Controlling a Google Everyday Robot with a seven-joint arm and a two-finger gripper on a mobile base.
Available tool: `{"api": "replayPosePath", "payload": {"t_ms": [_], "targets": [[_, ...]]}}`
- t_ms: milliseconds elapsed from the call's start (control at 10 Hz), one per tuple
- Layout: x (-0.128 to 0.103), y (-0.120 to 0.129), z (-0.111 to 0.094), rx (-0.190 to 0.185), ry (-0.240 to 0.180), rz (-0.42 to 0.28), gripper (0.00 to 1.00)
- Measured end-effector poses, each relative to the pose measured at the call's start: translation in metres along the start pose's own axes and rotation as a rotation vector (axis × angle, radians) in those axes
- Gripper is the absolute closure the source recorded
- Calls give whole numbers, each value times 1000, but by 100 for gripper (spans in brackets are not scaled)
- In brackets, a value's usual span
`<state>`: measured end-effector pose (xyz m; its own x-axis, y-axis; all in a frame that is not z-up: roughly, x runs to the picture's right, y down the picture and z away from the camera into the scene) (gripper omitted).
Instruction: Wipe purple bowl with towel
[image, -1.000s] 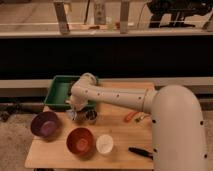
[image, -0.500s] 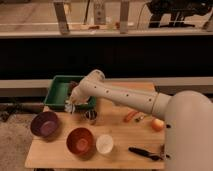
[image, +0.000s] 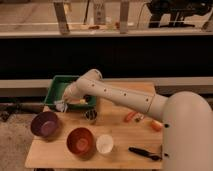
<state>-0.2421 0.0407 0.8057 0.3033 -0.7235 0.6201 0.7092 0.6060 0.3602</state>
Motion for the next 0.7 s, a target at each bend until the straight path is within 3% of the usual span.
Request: {"api": "replayPosePath", "payload": {"t_ms": [200,400,600,700], "targets": [[-23,-27,16,22,-68,-98,100],[-45,-40,23,29,-156,-271,100],[-68,-42,30,0,-252,-510,100],[-74,-39,34,-31,-267,-573,100]]}}
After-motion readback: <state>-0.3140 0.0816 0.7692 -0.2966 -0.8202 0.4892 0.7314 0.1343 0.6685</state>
